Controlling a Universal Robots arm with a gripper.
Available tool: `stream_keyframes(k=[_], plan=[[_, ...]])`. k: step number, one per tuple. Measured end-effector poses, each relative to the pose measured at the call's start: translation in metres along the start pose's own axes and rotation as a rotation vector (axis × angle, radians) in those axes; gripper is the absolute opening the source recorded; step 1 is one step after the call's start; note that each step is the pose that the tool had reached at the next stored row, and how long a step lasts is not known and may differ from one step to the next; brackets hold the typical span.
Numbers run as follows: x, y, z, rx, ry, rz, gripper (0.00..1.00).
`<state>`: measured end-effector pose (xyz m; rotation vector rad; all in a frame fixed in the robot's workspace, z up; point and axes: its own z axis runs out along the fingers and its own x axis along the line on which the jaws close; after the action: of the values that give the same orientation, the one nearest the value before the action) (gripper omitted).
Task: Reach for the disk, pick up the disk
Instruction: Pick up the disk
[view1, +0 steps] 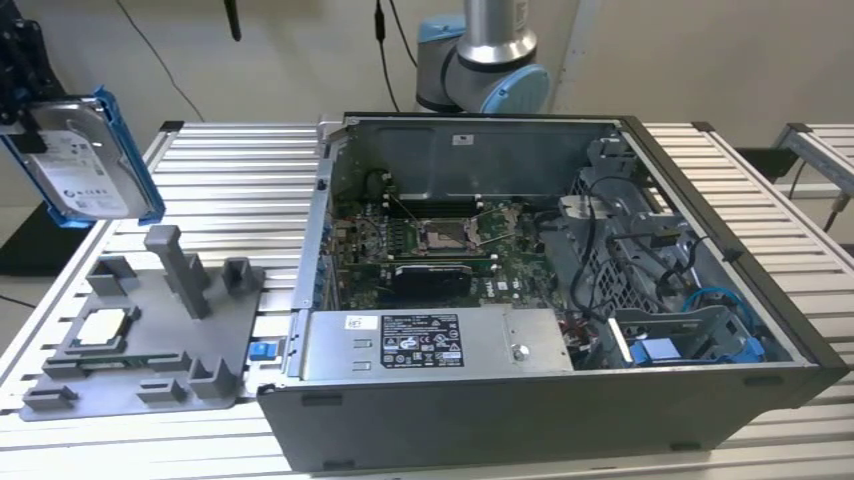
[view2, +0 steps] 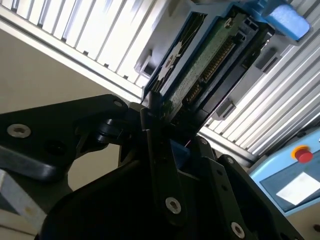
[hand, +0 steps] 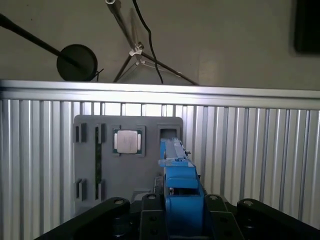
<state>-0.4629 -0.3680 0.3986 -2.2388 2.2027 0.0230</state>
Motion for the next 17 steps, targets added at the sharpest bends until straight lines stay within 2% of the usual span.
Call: stream_keyframes(k=[17], plan=[[-0.0004,0.0003,-0.034,0.0003,-0.0001,-0.001,0.0]])
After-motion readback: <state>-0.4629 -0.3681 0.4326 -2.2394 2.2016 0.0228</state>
